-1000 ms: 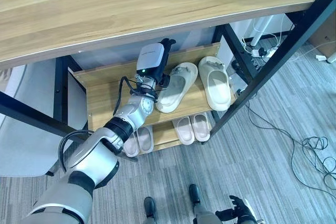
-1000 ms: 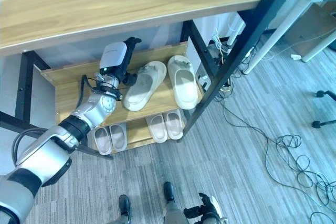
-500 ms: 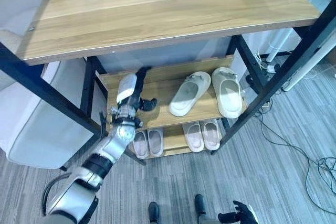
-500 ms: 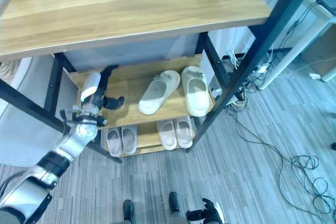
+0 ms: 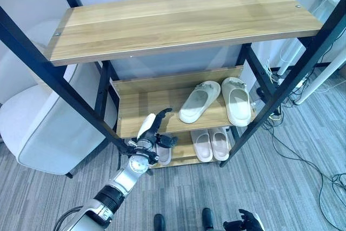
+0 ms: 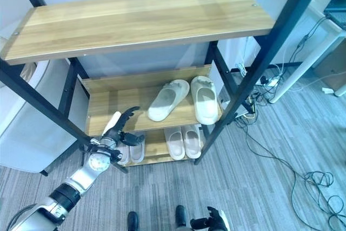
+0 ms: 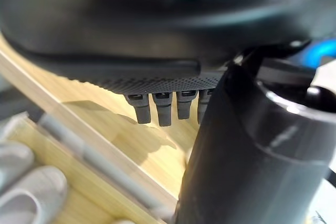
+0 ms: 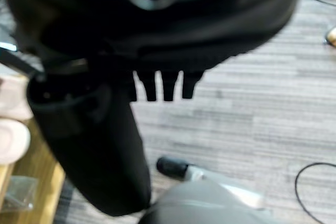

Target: Arrange the slippers neatly on the shoe rack.

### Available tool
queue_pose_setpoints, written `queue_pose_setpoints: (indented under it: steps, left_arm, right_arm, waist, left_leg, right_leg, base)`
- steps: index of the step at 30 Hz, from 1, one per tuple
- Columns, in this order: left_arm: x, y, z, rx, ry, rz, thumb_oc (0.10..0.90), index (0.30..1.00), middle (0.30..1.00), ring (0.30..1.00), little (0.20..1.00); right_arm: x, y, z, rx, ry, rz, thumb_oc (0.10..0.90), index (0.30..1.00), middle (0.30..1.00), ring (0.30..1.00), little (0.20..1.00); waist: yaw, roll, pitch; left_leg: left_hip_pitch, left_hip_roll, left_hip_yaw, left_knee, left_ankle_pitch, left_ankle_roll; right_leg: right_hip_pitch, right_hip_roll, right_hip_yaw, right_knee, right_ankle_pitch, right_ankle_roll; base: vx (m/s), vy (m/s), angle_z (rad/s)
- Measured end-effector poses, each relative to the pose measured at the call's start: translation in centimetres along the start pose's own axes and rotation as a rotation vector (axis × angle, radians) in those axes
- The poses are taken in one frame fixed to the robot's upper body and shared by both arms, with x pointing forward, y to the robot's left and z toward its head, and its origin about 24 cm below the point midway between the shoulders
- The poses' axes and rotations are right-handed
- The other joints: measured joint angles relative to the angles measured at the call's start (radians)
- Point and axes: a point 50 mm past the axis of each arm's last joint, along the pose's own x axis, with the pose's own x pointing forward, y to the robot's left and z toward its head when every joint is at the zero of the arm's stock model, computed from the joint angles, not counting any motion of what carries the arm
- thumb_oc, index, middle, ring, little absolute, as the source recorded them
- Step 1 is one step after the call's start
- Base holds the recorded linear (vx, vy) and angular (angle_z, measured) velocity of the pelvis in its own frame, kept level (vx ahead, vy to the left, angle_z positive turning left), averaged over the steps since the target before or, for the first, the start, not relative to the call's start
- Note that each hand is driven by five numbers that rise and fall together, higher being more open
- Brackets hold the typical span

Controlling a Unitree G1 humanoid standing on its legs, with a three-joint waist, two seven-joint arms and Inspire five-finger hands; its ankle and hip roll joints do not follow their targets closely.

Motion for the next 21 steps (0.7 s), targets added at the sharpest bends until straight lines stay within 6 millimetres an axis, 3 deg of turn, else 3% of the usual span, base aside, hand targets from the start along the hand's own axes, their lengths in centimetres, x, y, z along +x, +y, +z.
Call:
queue_pose_setpoints:
  steps: [6, 21]
  left_arm:
    - [0.1, -1.3, 0.3, -0.058, 0.008, -0.028, 0.800, 0.900, 0.900, 0.900, 0.900]
    - [1.5, -1.8, 0.8, 0.095, -0.009, -0.028, 0.800, 0.900, 0.900, 0.900, 0.900]
  right_arm:
    - [-0.1, -0.1, -0.6, -0.011, 0.016, -0.001, 0.800, 0.900, 0.900, 0.900, 0.900]
    - [-0.2, 0.1, -1.3, -0.025, 0.034, 0.002, 0.800, 0.900, 0.900, 0.900, 0.900]
  waist:
    - [-0.009, 0.006, -0.042]
    - [-0.030, 0.010, -0.087]
  left_leg:
    - [0.000, 0.000, 0.001, 0.000, 0.000, 0.001]
    - [-0.002, 0.000, 0.005, 0.000, -0.006, 0.009]
  right_leg:
    - [-0.001, 0.000, 0.001, 0.000, 0.000, 0.000]
    - [-0.007, 0.000, 0.006, 0.006, -0.001, 0.000]
  base:
    - [0.00, 0.000, 0.00]
    - [0.00, -0.002, 0.00]
